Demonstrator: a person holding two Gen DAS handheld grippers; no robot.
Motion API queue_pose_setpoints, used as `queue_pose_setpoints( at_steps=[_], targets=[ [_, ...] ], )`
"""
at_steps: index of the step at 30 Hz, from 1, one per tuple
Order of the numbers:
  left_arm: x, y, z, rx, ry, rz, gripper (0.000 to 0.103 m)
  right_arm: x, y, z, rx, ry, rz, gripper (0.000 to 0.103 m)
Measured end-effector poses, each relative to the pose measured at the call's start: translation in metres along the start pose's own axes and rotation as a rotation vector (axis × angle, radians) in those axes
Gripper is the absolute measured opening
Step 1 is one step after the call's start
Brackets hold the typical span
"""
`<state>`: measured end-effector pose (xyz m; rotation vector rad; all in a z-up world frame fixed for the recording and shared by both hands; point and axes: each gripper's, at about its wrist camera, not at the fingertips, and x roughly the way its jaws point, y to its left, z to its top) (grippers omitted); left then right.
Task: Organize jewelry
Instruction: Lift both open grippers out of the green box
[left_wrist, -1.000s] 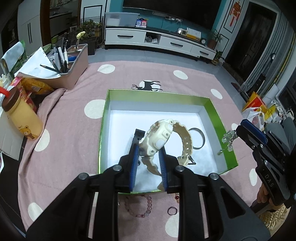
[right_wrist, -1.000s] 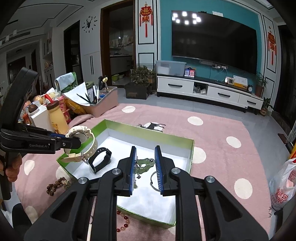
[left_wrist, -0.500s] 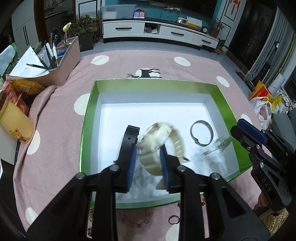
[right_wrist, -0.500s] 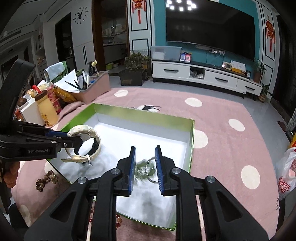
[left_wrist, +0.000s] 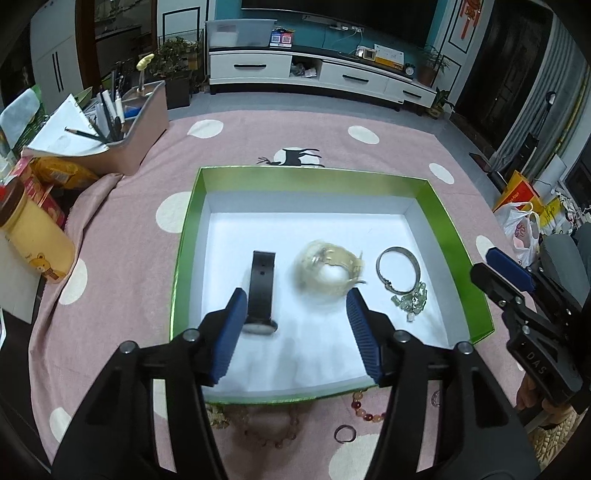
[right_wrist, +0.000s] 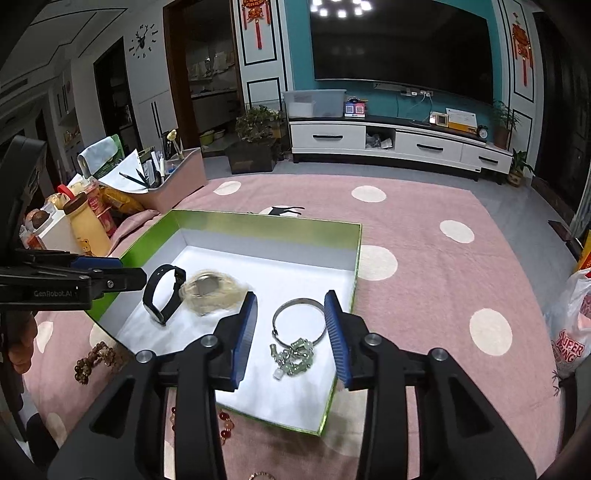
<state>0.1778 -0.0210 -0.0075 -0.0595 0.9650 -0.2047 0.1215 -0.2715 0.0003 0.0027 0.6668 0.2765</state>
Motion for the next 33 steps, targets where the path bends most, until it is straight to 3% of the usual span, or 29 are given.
queue_pose_setpoints(
  at_steps=[27,33],
  targets=[
    [-0.042,-0.002,-0.034,0.003,-0.04,0.023,0.084,-0.059,0.016,-0.025,0.009,-0.033,0.008,0.049],
    [-0.047,-0.002,-0.04,0.001,-0.045,0.029,0.087,-0.069,0.017,-0.03,0.016,-0.038,0.01,0.057]
  ],
)
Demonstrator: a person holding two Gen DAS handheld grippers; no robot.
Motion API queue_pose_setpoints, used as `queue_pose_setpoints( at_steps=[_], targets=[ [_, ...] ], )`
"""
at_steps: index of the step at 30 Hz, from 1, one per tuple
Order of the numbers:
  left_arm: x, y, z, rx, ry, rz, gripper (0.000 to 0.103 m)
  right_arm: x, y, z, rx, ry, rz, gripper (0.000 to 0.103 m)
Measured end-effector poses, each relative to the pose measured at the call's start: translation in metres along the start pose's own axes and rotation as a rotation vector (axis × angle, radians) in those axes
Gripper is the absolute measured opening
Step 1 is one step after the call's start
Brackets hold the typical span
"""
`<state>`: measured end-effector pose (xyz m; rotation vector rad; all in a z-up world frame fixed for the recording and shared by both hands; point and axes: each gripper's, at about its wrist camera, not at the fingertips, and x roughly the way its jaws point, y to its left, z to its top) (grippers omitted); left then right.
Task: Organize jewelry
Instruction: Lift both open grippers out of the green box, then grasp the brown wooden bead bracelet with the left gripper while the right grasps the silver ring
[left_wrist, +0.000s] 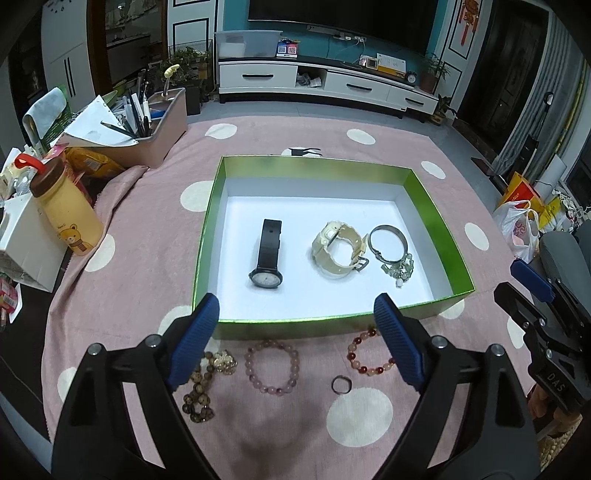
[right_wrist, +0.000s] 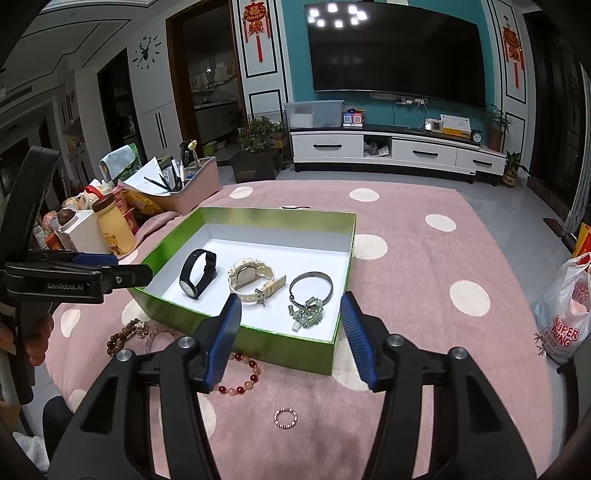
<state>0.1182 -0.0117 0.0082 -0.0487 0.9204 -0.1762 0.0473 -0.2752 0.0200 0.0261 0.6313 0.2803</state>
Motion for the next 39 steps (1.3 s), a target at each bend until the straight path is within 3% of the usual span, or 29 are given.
queue_pose_setpoints(
  at_steps=[10,22,31,36,39],
  targets=[
    [-0.021,0.015,-0.022,-0.029,-0.023,0.018,0.087,-0.014,-0.003,-0.02,0.025,0.027,0.019,0.058],
    [-0.039,0.065,-0.074,-0.16,-0.033,0.075,0.087,0.0,-0.005,-0.066,0.054,0.14,0.031,0.058],
    [-0.019,0.084,-0.117,-0.176,0.03,0.114,0.087,0.019,0.001,-0.097,0.047,0.22,0.012,0.058],
    [-0.005,0.081,-0.119,-0.153,0.036,0.117,0.086,0.027,0.006,-0.101,0.03,0.229,0.004,0.058],
    [0.006,0.079,-0.117,-0.129,0.035,0.125,0.081,0.031,0.007,-0.102,0.019,0.235,0.003,0.058]
  ],
)
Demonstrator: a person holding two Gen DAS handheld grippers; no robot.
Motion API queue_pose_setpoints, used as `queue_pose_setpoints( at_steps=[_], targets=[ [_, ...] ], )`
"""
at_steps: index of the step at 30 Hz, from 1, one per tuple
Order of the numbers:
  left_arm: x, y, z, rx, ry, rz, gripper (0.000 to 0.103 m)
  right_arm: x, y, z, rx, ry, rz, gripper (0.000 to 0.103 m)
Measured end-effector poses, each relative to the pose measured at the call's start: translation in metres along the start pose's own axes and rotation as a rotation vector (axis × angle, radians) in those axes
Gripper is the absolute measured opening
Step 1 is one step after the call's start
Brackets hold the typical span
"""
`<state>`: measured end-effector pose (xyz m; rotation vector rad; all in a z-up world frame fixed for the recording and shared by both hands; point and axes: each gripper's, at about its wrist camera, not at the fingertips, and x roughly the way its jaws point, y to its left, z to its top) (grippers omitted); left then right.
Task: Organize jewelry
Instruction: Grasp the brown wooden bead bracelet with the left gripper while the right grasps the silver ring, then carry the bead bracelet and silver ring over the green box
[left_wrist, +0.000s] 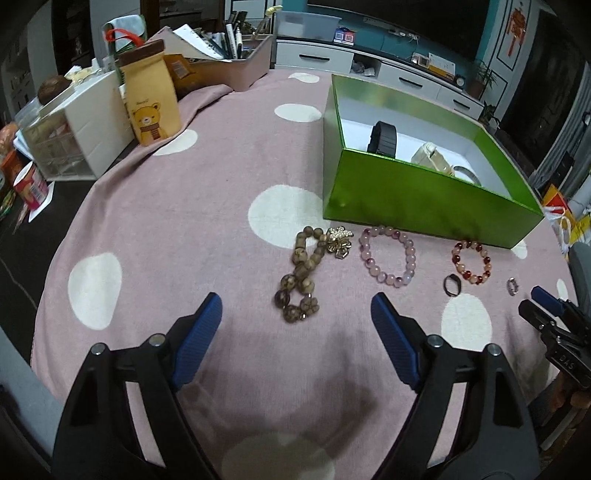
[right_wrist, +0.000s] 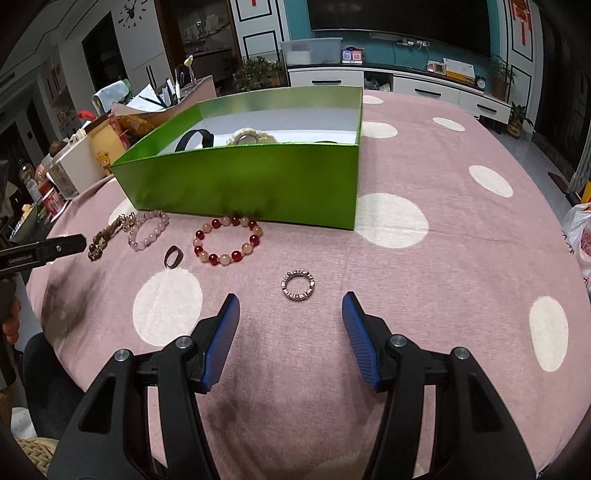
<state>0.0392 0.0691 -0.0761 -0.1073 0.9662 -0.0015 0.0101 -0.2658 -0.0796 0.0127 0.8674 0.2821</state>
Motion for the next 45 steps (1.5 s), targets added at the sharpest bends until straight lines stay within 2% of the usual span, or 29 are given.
queue_pose_setpoints(
  at_steps=[7,12,13,16,18,19,20,29,45],
  targets=[
    [0.028,-0.002,0.009,0.044,0.033,0.021,0.053,0.01,0.001,0.004,-0.009,0.009,-0.006,0.058],
    [0.032,-0.004,0.009,0.065,0.028,0.023,0.041,0.017,0.003,0.005,-0.021,0.014,-0.018,0.05],
    [0.032,-0.003,0.009,0.066,0.026,0.025,0.035,0.017,0.003,0.006,-0.026,0.012,-0.021,0.05],
    [0.031,0.0,0.008,0.055,0.022,0.026,0.023,0.02,0.006,0.007,-0.043,0.005,-0.038,0.043],
    [0.03,0.002,0.008,0.039,0.021,0.019,0.019,0.021,0.007,0.008,-0.055,0.002,-0.052,0.03],
    [0.029,0.003,0.007,0.029,0.022,0.009,0.011,0.021,0.007,0.008,-0.06,-0.001,-0.058,0.027],
    [0.028,0.003,0.007,0.023,0.024,0.002,0.011,0.021,0.007,0.008,-0.062,-0.003,-0.061,0.021],
    [0.009,0.005,0.003,-0.01,0.002,-0.048,0.011,0.015,0.004,0.006,-0.026,-0.018,-0.036,0.02],
    [-0.036,-0.008,0.018,-0.018,-0.076,-0.138,0.011,-0.019,0.009,0.016,-0.012,-0.112,-0.001,0.02]
  ],
)
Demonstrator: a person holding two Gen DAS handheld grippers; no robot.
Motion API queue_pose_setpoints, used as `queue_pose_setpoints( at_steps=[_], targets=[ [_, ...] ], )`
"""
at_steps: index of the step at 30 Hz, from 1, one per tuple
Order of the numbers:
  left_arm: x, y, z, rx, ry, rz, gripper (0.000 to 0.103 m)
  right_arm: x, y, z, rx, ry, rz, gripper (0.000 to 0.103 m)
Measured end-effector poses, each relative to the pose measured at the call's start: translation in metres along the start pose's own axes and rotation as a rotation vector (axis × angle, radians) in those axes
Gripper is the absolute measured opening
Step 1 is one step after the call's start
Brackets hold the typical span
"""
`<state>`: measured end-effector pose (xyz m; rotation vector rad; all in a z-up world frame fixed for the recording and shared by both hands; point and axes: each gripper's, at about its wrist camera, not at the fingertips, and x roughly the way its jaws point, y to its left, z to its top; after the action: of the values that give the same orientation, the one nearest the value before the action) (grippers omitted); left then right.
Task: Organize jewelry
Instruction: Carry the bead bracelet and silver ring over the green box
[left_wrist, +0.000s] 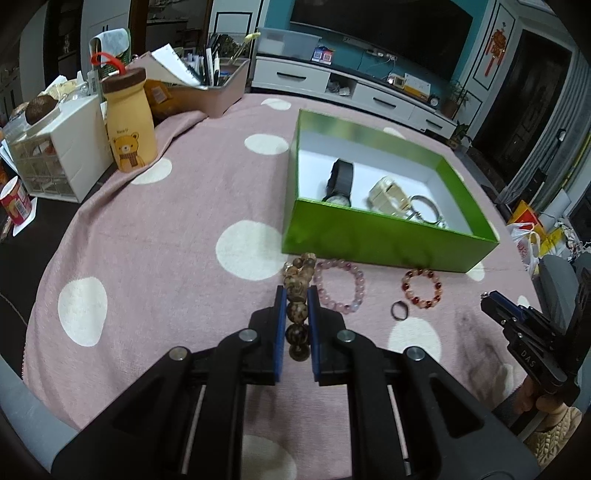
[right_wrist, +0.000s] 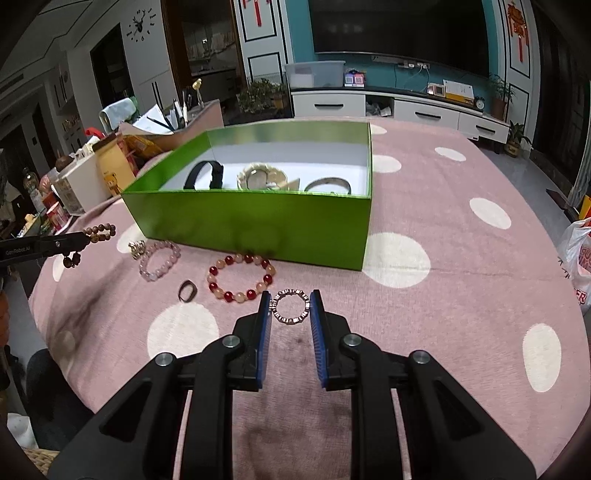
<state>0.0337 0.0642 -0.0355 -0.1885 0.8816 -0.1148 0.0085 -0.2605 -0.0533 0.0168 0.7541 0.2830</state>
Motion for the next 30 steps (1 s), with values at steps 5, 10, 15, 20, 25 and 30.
queue_pose_setpoints(
  at_steps=[5,10,15,20,25,30],
  targets=[
    [-0.012,-0.004,0.004,0.007,-0.024,-0.014,0.011,-0.009,0.003,0.004,0.0,-0.027,0.005,0.02],
    [-0.02,-0.009,0.008,0.017,-0.042,-0.016,0.011,-0.015,0.003,0.006,0.007,-0.046,0.009,0.02],
    [-0.025,-0.014,0.012,0.028,-0.056,-0.014,0.011,-0.023,0.001,0.011,0.016,-0.074,0.014,0.02],
    [-0.029,-0.022,0.018,0.042,-0.068,-0.017,0.011,-0.029,0.0,0.018,0.018,-0.104,0.021,0.02],
    [-0.029,-0.031,0.025,0.058,-0.074,-0.021,0.011,-0.035,0.0,0.024,0.018,-0.134,0.033,0.021],
    [-0.029,-0.045,0.032,0.082,-0.087,-0.026,0.011,-0.037,0.0,0.031,0.016,-0.156,0.048,0.02]
  ],
)
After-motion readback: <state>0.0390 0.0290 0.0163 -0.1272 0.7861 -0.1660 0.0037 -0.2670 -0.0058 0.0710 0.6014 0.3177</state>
